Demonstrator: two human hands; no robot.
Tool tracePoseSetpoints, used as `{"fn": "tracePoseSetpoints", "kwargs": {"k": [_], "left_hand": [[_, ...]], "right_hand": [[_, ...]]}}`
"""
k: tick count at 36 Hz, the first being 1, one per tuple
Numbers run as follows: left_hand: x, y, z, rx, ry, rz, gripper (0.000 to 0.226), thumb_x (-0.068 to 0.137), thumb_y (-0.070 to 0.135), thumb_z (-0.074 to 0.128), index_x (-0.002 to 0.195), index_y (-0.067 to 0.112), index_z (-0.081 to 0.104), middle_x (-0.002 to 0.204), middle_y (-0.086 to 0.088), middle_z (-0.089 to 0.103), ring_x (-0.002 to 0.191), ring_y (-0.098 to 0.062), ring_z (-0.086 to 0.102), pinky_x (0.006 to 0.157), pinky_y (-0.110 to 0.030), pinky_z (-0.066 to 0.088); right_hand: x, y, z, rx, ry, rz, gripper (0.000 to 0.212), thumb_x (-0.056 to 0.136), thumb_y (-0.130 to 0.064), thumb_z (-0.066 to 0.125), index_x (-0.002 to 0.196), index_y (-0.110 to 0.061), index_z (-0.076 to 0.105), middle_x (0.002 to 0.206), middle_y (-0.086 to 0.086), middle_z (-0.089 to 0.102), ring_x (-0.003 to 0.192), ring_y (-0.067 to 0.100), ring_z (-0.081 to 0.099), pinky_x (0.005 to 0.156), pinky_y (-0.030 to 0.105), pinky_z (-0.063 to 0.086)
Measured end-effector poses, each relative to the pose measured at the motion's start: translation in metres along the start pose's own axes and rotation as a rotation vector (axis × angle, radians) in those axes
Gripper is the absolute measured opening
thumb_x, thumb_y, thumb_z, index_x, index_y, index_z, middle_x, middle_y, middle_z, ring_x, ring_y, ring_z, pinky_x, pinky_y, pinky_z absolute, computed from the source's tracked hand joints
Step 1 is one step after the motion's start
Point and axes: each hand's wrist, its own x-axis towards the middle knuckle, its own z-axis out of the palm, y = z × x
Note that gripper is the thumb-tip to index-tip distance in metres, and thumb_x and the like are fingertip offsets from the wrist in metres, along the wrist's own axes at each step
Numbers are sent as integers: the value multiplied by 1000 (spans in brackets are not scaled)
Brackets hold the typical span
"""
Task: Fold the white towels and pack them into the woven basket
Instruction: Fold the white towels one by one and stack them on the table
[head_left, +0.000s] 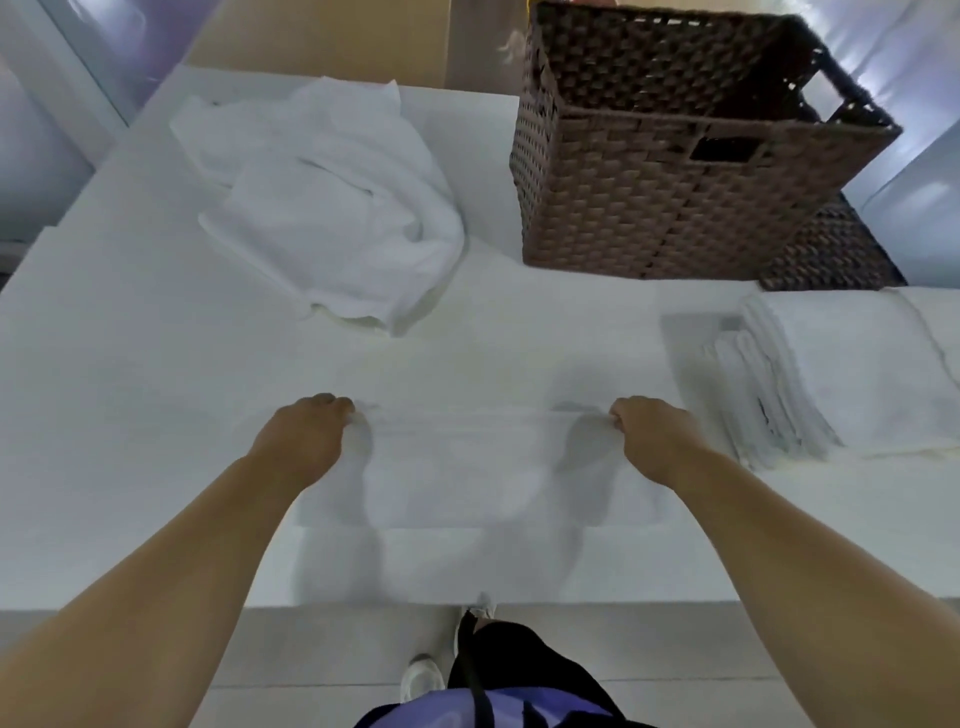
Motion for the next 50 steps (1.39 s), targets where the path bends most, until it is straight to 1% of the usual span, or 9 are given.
{"fn": "tracePoseSetpoints", "kwargs": {"k": [10,20,24,28,32,36,39,45,50], "left_hand": [[28,9,13,-85,-27,-27,36,95,35,46,125,18,55,116,-3,57,106,-24,56,87,-33,42],[45,10,9,-131,-103,-149,28,98,27,41,116,15,59,113,-8,60,103,-29,57,84,-34,44],[46,15,5,-64,-104,-182,27,97,29,40,115,17,57,114,-5,59,104,-27,56,84,-34,41],[40,31,9,36,74,-62,37,92,34,52,125,18,52,125,-3,53,118,-26,46,93,-39,37],[34,58,17,-87,156,208,45,88,22,61,132,19,52,141,-6,46,132,-29,38,112,-45,19],[35,77,30,-110,-26,311,45,99,24,42,143,28,37,154,6,27,142,-15,20,117,-34,7],[36,81,31,-49,-21,272,41,99,29,38,140,32,42,150,7,34,135,-16,33,112,-32,21],[39,89,15,64,-69,233,34,99,39,35,113,26,63,107,5,55,97,-18,56,77,-29,39],[47,106,14,16,-187,168,40,96,51,36,100,21,62,102,4,59,94,-19,59,72,-28,42]], "right_hand": [[38,3,21,7,-71,-12,22,97,-13,35,111,-17,51,108,1,57,95,23,56,74,31,36],[56,5,16,24,-38,-14,18,98,-17,36,100,-18,53,97,1,60,76,21,50,67,30,33],[56,1,19,29,-4,8,19,98,-18,37,105,-18,55,102,1,62,91,23,57,72,31,35],[40,-2,29,26,153,-21,28,93,-17,52,121,-11,56,122,5,56,116,27,48,93,37,36],[14,-21,36,97,189,-104,31,86,-21,64,115,-8,63,125,11,58,115,33,54,92,43,41],[-3,-35,57,94,-161,-105,50,101,-39,32,143,-14,34,159,3,10,145,19,13,114,39,17],[-4,-36,64,19,-241,-148,57,103,-35,27,150,-10,11,159,5,-13,147,23,-7,116,48,6],[36,-27,45,-1,-175,-144,54,103,-30,29,151,-32,6,158,-10,-17,144,26,-21,110,61,-7],[81,-26,27,-73,-83,-100,60,101,-20,27,146,-49,0,158,-4,-21,141,34,-26,110,62,-11]]}}
